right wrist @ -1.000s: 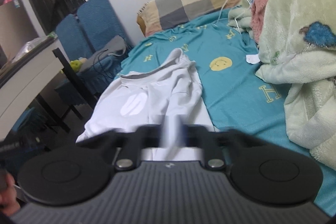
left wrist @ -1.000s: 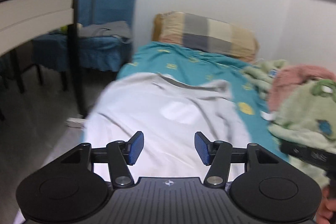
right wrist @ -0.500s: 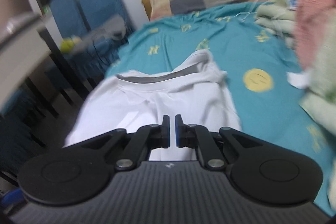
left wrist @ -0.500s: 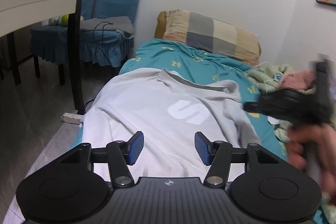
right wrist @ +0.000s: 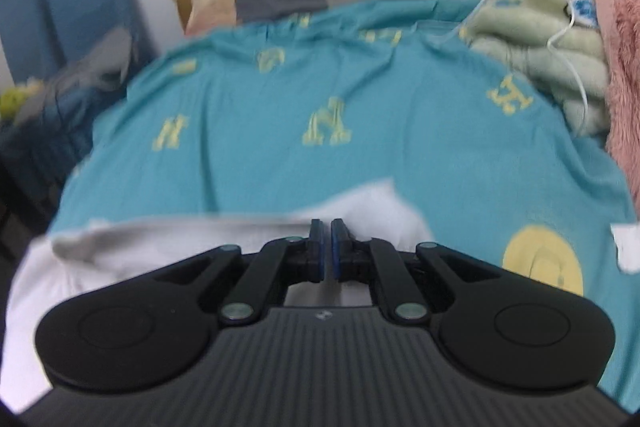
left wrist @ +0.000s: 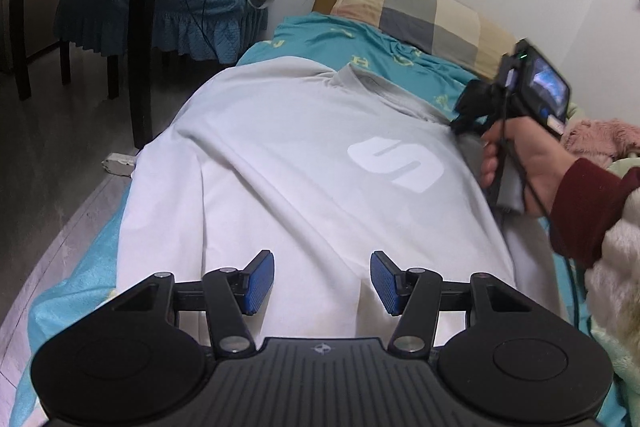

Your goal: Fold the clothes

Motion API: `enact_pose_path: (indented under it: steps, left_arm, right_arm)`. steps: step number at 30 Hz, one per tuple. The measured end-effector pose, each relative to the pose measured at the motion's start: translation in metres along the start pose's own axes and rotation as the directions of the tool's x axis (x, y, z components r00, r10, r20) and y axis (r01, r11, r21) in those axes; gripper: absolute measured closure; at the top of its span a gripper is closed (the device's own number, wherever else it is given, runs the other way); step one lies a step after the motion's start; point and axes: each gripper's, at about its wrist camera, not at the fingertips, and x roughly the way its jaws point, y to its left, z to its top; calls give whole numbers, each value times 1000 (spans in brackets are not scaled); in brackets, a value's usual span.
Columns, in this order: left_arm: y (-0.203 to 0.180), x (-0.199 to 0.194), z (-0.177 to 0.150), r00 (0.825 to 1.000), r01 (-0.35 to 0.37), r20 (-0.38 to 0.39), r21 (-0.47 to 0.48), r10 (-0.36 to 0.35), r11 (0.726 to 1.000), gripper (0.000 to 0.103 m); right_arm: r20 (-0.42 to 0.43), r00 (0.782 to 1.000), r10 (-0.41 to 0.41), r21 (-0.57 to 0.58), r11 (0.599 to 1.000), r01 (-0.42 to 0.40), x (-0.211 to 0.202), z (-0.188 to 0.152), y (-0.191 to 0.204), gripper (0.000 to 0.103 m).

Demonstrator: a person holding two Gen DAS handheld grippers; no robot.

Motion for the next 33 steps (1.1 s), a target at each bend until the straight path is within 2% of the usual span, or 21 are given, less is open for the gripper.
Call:
enact_pose_path:
  steps: [4, 7, 12, 14, 17, 19, 20, 21, 23, 27, 29, 30, 31, 32, 33]
  left_arm:
    - [-7, 2, 0, 1000, -13, 0, 27, 13, 1000, 47]
    - [-13, 3, -2, 1000, -18, -10, 50, 18, 999, 47]
    - [-22, -9, -5, 1000, -13, -7, 72, 13, 997, 47]
    - [-25, -17, -7, 1000, -5, -3, 75, 5, 997, 47]
    - [-29, -29, -12, 1000, 8, -1, 71, -8, 997, 47]
    - [-34, -36, -16, 1000, 2, 2, 81, -2, 997, 47]
    - [-36, -39, -18, 1000, -1, 4, 88, 0, 996, 47]
    - [-39, -41, -20, 1000, -3, 6, 96, 3, 995, 47]
    - [-44, -46, -24, 1000, -8, 11, 116, 7, 993, 47]
    - [-51, -50, -27, 999, -10, 35, 135, 5, 991, 47]
    - [-51, -49, -26, 999, -5, 40, 131, 0, 991, 47]
    - [-50, -48, -25, 999, -5, 41, 127, 0, 992, 47]
    - [-49, -46, -25, 999, -4, 42, 121, -1, 993, 47]
    - [-48, -45, -25, 999, -5, 41, 117, 0, 993, 47]
    - [-47, -43, -24, 999, -7, 39, 113, 2, 994, 47]
  right_arm:
    - [80, 996, 28, -9, 1000, -28, -28, 10, -13, 94]
    - [69, 994, 85, 21, 996, -86, -77, 1, -29, 94]
    - [-11, 994, 111, 106, 988, -109, -178, -45, -74, 94]
    - [-41, 994, 100, 127, 987, -94, -214, -68, -91, 93]
    - [-117, 985, 123, 230, 969, -94, -251, -97, -116, 92]
    - [-147, 973, 177, 313, 942, -124, -267, -112, -128, 90]
    - [-155, 966, 205, 336, 931, -144, -273, -119, -131, 79]
    - [-158, 962, 223, 331, 930, -161, -276, -123, -129, 57]
    - [-163, 952, 259, 322, 926, -197, -281, -132, -123, 42]
    - [-197, 916, 350, 258, 920, -296, -270, -137, -100, 43]
    - [-222, 908, 356, 224, 924, -308, -258, -141, -90, 44]
    - [-228, 907, 353, 210, 928, -308, -254, -141, -87, 44]
    - [-212, 920, 330, 204, 936, -289, -254, -137, -92, 46]
    - [-197, 931, 306, 198, 943, -268, -254, -133, -97, 55]
    - [-181, 942, 283, 193, 949, -248, -254, -128, -102, 73]
